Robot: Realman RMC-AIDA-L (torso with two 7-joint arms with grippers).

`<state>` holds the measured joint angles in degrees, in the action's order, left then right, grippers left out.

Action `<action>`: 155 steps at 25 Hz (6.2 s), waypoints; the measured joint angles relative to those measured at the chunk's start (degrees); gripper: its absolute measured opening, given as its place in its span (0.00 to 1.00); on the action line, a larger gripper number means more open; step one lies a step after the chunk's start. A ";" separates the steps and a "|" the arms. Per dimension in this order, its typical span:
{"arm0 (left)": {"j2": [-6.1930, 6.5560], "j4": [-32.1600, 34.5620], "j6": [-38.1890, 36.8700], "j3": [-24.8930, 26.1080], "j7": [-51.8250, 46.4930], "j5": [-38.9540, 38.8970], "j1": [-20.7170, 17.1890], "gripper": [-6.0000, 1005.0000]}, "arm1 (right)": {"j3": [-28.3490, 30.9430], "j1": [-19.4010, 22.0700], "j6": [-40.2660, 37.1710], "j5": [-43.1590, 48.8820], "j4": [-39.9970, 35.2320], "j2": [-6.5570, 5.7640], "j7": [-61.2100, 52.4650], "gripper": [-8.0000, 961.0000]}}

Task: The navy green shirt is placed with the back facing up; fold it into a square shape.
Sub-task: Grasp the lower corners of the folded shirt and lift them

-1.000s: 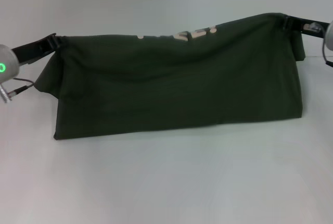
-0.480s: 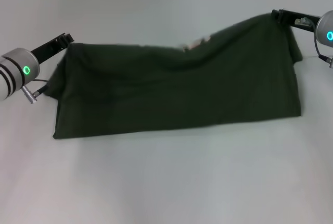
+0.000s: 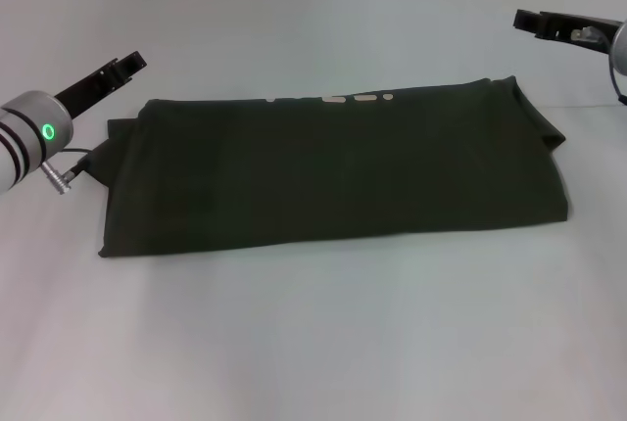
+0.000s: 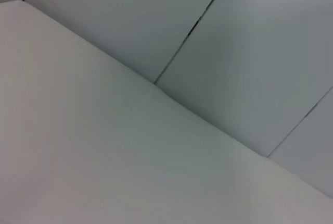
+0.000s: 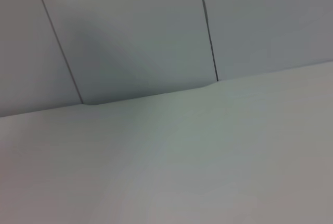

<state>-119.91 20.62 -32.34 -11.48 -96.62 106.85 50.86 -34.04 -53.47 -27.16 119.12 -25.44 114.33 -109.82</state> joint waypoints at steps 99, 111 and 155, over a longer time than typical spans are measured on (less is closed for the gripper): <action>3.45 7.17 -24.77 -6.79 -32.65 29.20 -12.46 0.80 | 0.04 18.12 -39.99 0.06 -3.47 -8.25 -2.06 0.91; 3.71 7.06 -27.27 -8.28 -32.95 29.81 -11.34 0.80 | 0.03 18.14 -39.99 0.06 -3.44 -8.33 -2.06 0.91; 3.81 6.13 -24.84 -9.67 -33.15 32.80 -10.94 0.44 | 0.53 17.96 -40.05 0.06 -3.39 -8.34 -2.06 0.91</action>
<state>-116.10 26.75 -57.18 -21.15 -129.78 139.65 39.93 -33.52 -35.51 -67.21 119.18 -28.83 105.99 -111.88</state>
